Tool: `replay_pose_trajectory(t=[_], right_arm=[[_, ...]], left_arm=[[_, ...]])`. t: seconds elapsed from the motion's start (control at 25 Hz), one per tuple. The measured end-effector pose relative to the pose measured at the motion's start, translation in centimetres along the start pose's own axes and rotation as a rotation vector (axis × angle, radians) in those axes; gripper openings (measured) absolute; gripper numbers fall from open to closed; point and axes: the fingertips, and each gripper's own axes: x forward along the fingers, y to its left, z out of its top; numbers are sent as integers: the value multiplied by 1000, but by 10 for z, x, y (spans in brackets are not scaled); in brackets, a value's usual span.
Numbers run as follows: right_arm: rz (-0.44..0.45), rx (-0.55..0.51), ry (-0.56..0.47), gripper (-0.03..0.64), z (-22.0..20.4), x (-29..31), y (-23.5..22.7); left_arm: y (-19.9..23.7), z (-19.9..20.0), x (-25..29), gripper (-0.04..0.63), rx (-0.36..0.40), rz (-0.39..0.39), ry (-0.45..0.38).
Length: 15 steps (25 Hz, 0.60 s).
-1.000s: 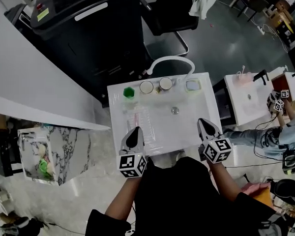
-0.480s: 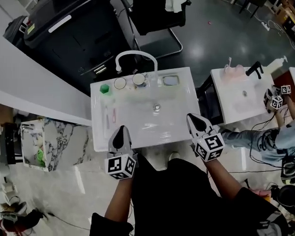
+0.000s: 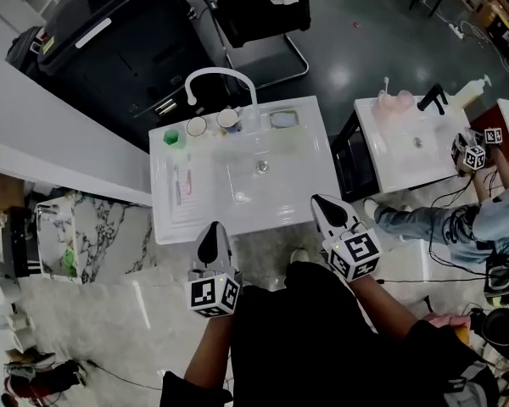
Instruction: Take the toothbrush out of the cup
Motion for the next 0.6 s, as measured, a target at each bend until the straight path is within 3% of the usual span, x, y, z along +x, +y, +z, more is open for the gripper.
replay_pose_trajectory(t=[0.6], right_arm=[[-59,-79,-10,2,-7,-25,113]], left_arm=[[73,15,-91,23,-42,-8,-74]])
